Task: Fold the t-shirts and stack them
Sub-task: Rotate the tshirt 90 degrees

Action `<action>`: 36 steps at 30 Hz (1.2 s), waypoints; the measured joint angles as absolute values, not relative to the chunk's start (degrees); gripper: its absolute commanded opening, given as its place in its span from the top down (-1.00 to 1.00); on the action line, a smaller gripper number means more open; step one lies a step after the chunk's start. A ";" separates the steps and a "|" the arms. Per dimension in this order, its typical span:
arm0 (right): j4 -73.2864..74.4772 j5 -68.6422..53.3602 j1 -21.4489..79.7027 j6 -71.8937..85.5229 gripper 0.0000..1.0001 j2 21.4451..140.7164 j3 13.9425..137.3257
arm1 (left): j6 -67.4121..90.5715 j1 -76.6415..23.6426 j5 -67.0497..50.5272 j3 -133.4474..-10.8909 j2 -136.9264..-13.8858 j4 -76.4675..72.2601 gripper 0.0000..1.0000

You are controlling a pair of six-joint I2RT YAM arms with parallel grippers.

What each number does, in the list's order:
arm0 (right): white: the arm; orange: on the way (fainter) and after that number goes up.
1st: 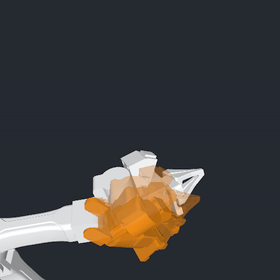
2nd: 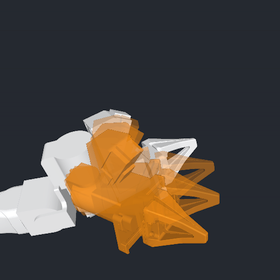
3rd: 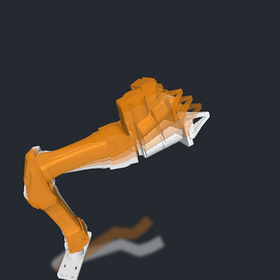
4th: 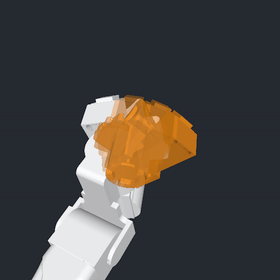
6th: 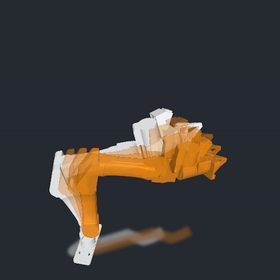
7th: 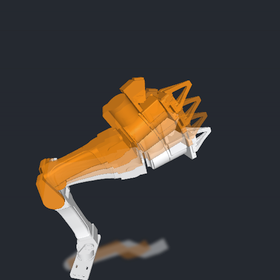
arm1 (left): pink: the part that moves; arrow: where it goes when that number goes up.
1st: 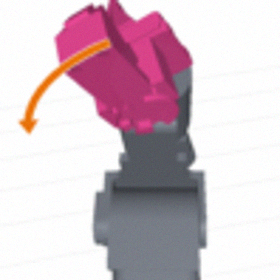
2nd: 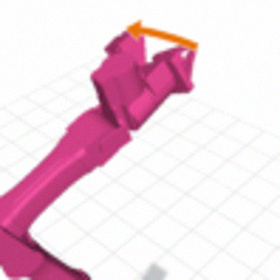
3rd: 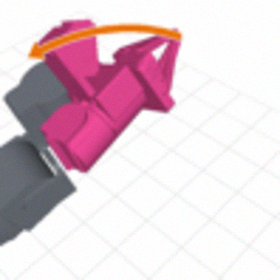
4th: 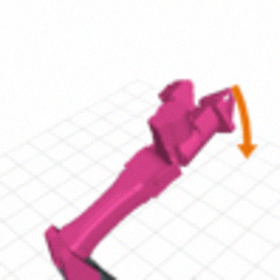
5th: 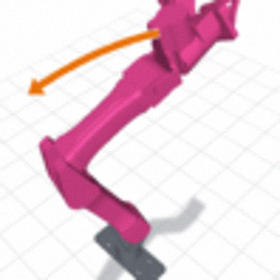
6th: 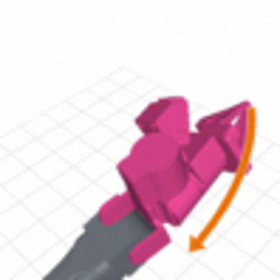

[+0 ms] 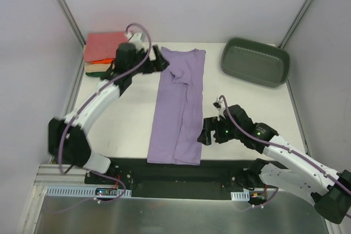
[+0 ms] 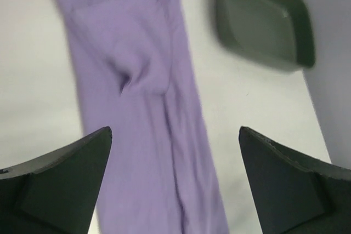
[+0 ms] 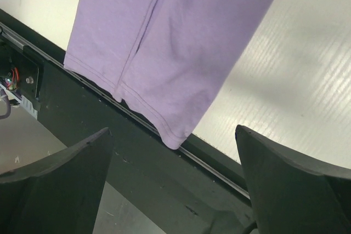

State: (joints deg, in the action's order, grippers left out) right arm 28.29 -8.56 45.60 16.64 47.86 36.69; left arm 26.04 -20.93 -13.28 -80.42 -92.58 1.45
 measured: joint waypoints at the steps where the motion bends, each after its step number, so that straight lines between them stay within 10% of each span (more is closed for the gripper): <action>1: 27.68 -8.97 45.58 15.90 -0.92 48.29 36.69 | 26.63 -20.88 -12.10 -72.77 -85.62 0.67 -0.98; 12: 23.66 -3.44 45.67 7.29 -0.98 78.56 60.27 | 43.35 -20.58 -8.54 -18.81 -49.12 8.60 -0.98; 21: 26.35 0.40 43.40 0.34 -0.36 115.35 98.87 | 46.54 -20.58 -7.77 -16.88 -37.43 13.28 -0.98; 36: 33.50 1.04 37.06 -5.43 -0.17 141.84 126.15 | 44.91 -20.58 -6.48 -17.61 -41.06 17.12 -0.98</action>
